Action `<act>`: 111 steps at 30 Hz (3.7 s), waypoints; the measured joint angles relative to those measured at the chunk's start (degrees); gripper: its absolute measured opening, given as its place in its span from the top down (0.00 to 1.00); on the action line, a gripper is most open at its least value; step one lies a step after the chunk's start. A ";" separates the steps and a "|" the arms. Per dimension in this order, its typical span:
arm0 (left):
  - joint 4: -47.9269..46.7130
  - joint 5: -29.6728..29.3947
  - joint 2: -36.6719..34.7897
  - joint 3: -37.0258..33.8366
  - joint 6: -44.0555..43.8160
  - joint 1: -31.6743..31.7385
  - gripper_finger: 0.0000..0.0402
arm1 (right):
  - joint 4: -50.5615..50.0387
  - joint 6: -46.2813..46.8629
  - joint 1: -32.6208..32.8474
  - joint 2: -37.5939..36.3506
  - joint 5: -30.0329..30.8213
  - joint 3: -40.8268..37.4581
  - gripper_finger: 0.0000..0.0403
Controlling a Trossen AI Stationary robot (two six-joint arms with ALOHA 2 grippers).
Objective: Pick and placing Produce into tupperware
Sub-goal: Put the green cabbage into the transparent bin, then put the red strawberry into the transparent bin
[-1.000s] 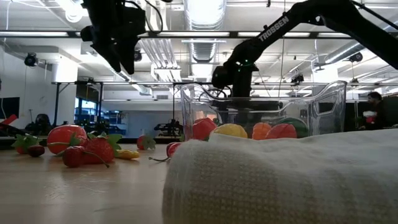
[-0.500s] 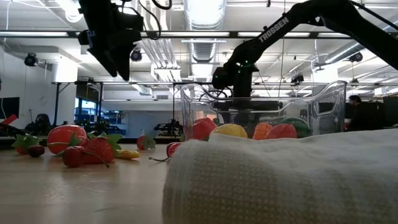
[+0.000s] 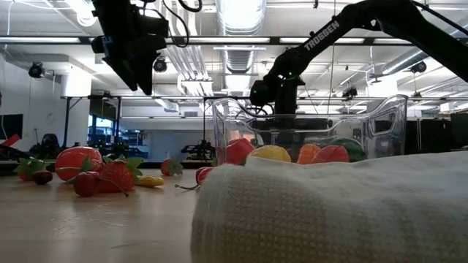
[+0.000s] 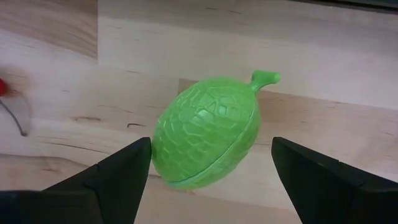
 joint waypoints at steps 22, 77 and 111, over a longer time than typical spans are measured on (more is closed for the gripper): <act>0.02 -0.02 0.00 -0.07 0.02 0.00 0.32 | 1.68 0.48 0.24 0.00 0.70 -0.69 0.20; 1.07 7.40 0.00 -0.12 -2.22 -0.26 0.32 | -11.79 -8.45 39.47 -33.31 19.21 -14.26 0.22; 12.55 24.29 12.56 -0.16 10.82 13.85 0.32 | -15.67 22.07 63.84 -53.09 38.25 -14.54 0.18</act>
